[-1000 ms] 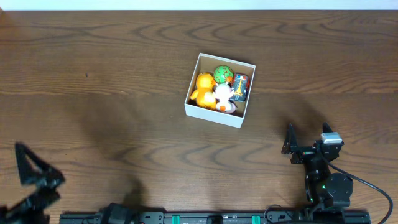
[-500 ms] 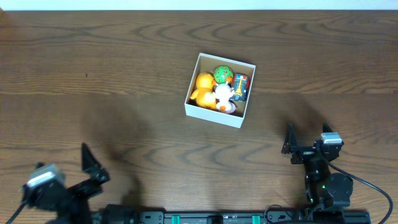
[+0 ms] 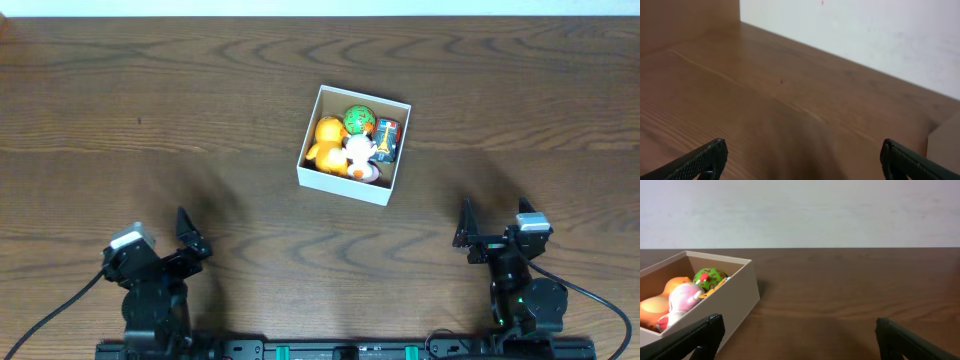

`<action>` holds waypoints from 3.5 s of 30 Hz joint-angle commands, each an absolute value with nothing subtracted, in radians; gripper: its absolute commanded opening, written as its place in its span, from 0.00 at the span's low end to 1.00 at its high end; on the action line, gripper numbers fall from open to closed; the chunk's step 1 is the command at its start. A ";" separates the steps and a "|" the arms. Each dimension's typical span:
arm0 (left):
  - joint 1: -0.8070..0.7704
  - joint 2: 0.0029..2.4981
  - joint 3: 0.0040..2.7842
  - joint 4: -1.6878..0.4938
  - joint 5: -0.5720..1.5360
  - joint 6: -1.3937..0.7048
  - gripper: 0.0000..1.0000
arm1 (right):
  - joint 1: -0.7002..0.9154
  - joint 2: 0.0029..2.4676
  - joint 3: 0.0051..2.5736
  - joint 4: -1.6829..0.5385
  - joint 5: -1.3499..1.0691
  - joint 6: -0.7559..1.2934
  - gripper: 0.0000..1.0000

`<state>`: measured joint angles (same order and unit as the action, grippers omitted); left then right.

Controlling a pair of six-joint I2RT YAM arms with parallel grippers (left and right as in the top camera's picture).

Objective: Pack container

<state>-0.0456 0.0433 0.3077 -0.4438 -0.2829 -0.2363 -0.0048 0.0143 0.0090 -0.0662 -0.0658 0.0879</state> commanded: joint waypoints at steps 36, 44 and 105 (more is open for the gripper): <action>0.010 0.002 0.073 -0.233 -0.095 -0.077 0.98 | -0.012 0.006 0.005 -0.068 -0.056 0.100 0.99; 0.030 0.002 0.069 -0.222 0.036 0.105 0.98 | -0.012 0.006 0.005 -0.068 -0.056 0.100 0.99; 0.030 0.004 0.069 -0.223 0.045 0.130 0.98 | -0.012 0.006 0.005 -0.068 -0.056 0.100 0.99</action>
